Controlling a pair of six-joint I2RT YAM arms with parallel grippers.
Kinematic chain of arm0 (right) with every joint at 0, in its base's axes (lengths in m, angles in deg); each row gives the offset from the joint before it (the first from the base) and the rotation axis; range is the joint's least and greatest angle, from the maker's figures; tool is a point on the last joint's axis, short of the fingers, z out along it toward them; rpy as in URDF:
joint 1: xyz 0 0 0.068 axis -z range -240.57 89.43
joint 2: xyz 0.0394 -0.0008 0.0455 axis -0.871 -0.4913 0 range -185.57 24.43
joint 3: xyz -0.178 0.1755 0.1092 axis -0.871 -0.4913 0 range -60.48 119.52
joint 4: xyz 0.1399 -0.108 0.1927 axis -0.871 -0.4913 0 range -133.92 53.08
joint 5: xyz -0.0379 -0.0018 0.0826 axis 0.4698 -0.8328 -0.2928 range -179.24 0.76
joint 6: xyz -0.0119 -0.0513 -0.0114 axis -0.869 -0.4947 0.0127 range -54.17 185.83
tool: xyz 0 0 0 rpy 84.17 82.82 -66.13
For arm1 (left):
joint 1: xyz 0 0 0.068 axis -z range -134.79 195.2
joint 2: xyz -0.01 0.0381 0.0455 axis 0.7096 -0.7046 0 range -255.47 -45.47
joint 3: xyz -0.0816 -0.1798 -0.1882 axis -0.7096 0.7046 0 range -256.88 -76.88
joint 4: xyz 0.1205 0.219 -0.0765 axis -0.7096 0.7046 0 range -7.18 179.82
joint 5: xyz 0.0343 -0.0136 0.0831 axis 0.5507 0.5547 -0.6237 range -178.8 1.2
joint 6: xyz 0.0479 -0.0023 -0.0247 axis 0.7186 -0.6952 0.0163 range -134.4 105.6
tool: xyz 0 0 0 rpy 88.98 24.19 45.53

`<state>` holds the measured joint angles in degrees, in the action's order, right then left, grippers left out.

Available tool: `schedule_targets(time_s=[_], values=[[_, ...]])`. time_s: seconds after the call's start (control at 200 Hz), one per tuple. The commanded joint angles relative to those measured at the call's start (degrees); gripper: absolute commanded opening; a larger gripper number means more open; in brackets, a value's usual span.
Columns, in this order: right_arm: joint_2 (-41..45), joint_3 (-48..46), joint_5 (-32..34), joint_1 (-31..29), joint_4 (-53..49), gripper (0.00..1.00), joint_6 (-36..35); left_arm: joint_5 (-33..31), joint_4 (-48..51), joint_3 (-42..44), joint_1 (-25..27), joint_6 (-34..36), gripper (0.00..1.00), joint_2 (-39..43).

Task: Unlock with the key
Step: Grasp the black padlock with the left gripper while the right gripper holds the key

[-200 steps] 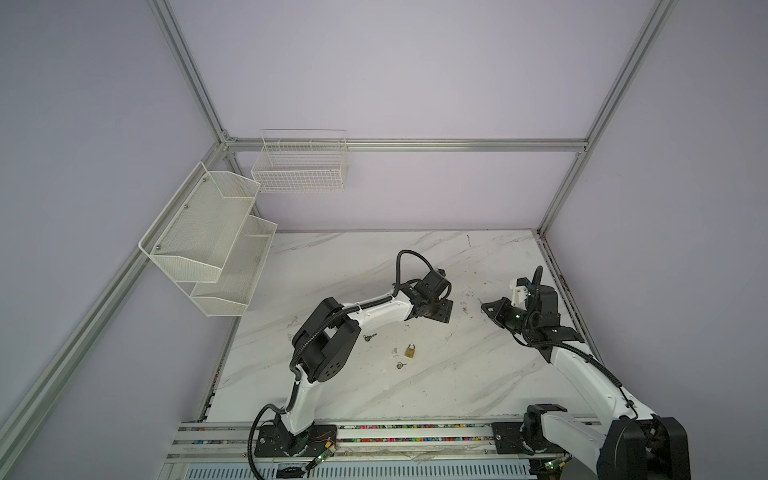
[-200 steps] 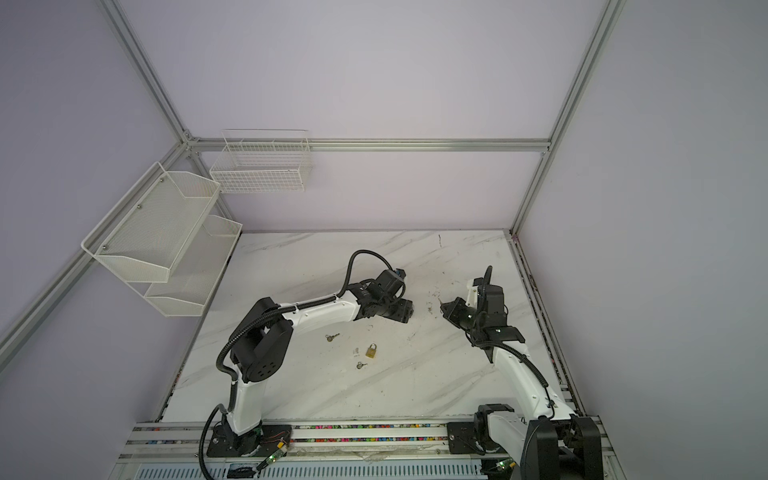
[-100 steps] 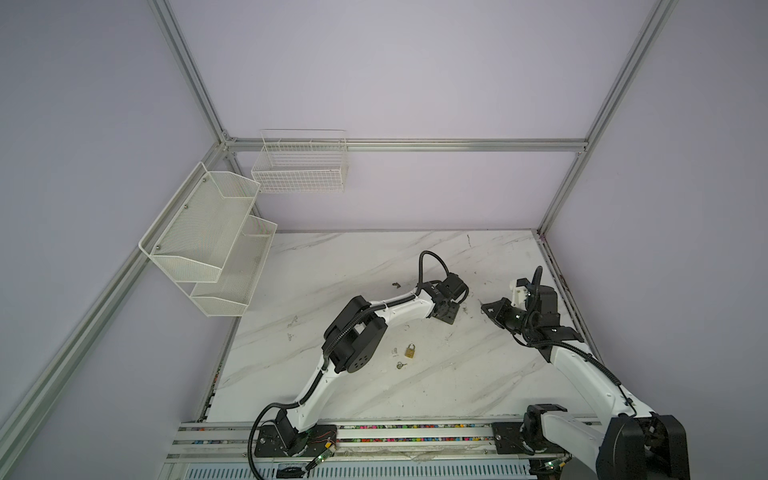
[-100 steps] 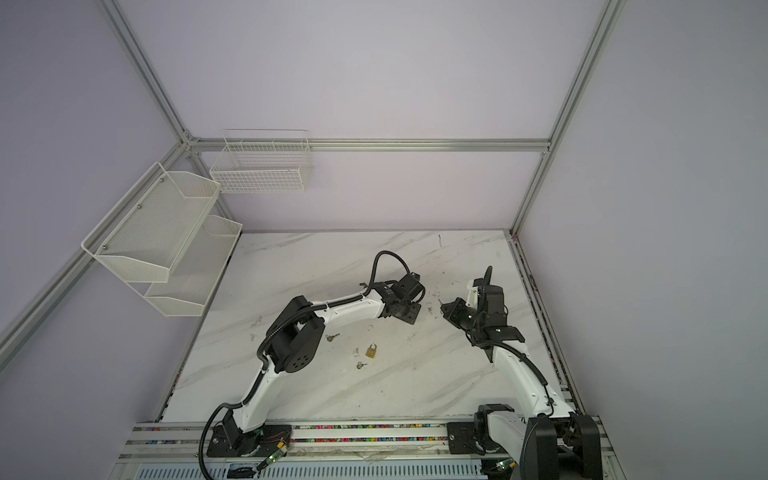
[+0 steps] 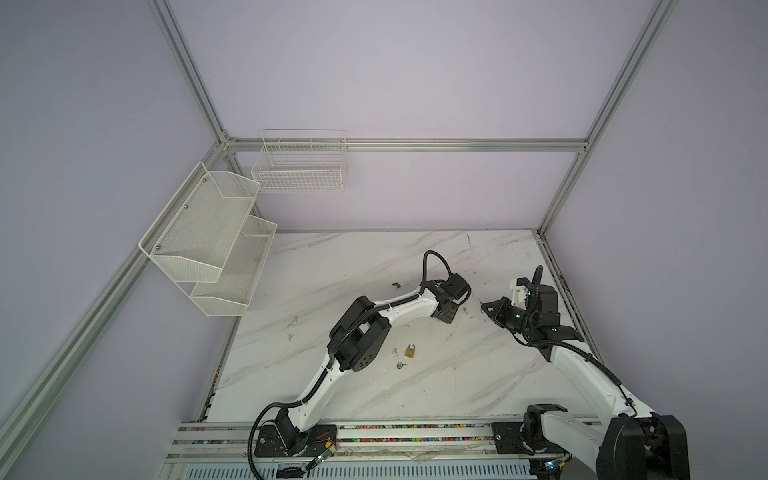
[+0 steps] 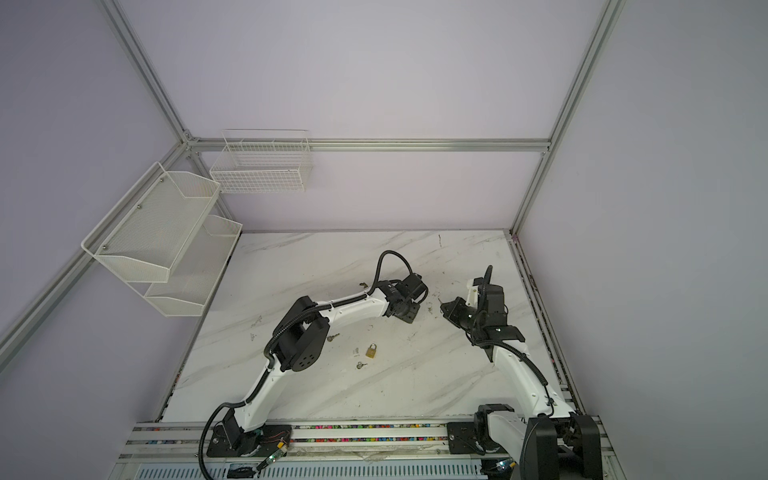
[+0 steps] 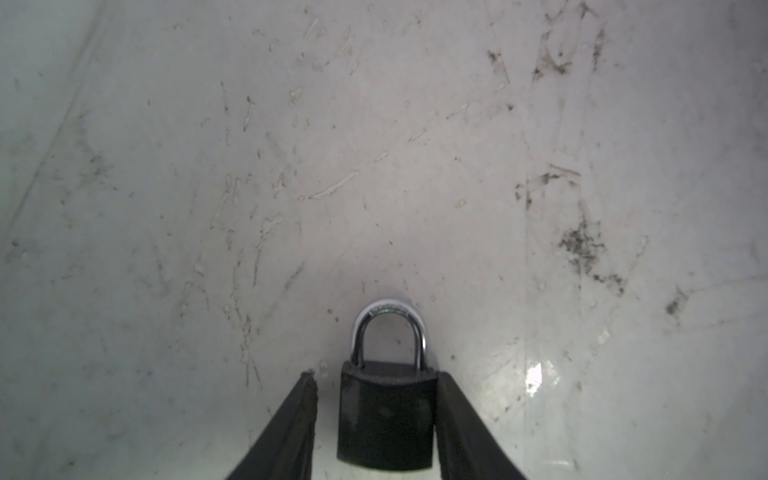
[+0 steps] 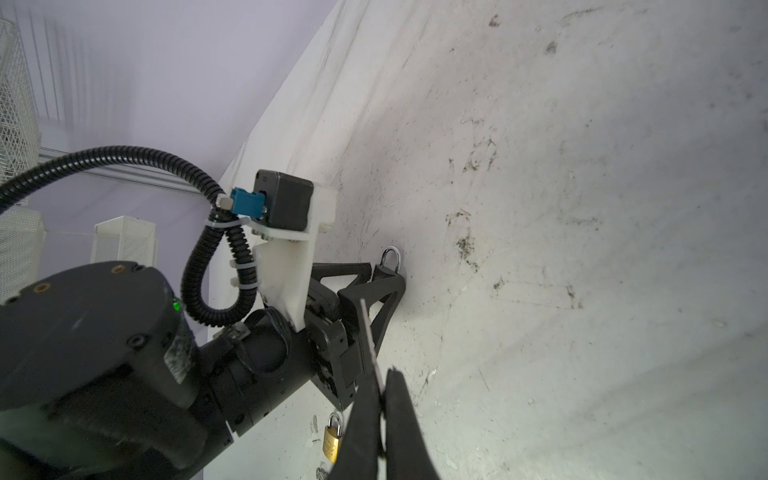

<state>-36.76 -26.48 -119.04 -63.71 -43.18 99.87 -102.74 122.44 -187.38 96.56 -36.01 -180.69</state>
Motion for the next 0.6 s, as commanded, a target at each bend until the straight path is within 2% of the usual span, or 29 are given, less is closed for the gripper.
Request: schedule_targets(time_s=[0.0, 0.325, 0.515, 0.595], values=[[-0.58, 1.00, -0.95, 0.23, -0.11, 0.00, -0.38, -0.13, 2.04, -5.47, 0.19, 0.60, 0.45, -0.19], [-0.38, 1.11, -1.32, 0.21, -0.18, 0.00, -0.56, 2.40, 2.94, -6.98, 0.36, -0.63, 0.46, -2.16], [0.22, 1.44, -1.65, 0.19, -0.46, 0.00, -0.73, -1.98, 3.49, -7.18, 0.49, -1.00, 0.45, -3.36], [0.38, 1.42, -1.61, 0.24, -0.36, 0.00, -0.73, -1.80, 4.12, -8.02, 0.35, -0.76, 0.43, -4.28]])
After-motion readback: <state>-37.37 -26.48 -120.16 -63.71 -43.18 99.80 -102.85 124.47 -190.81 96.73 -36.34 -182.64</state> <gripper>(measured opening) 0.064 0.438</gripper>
